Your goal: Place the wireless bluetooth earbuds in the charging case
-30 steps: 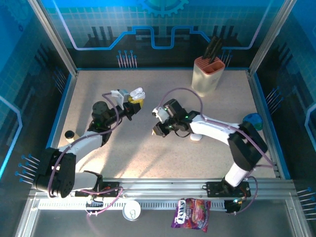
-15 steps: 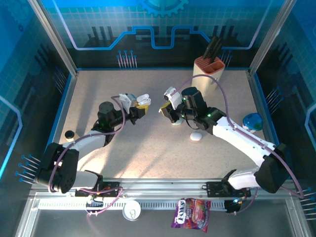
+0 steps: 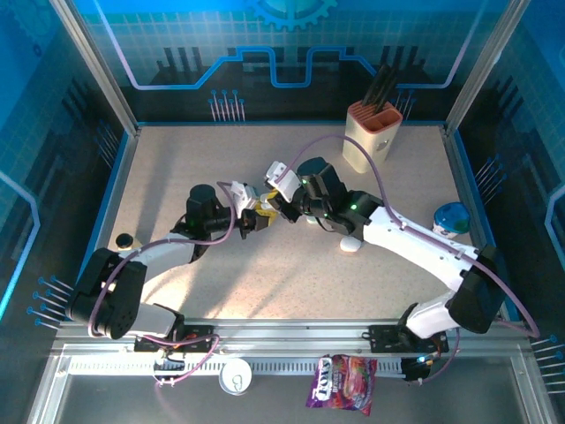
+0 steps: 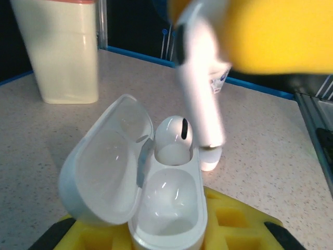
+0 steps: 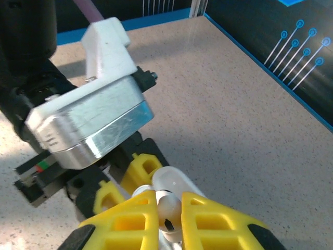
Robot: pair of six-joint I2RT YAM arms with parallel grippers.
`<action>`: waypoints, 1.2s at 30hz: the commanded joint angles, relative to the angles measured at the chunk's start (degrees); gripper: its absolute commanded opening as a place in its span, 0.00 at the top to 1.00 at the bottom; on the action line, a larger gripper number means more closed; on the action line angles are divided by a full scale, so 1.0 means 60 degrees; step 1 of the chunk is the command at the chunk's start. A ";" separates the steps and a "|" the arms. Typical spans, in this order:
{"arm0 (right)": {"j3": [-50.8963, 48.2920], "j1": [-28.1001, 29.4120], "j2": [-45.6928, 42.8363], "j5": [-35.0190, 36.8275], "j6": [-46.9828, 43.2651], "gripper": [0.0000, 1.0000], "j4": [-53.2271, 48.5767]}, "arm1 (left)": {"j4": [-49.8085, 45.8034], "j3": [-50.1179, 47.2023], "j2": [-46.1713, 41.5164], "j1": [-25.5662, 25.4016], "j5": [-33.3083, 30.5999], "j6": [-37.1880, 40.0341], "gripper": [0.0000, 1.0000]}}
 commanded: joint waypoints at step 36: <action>-0.1130 -0.1200 -0.0702 -0.2142 0.1785 0.44 0.1308 | 0.0194 0.0195 -0.0177 -0.0095 0.0360 -0.0136 0.94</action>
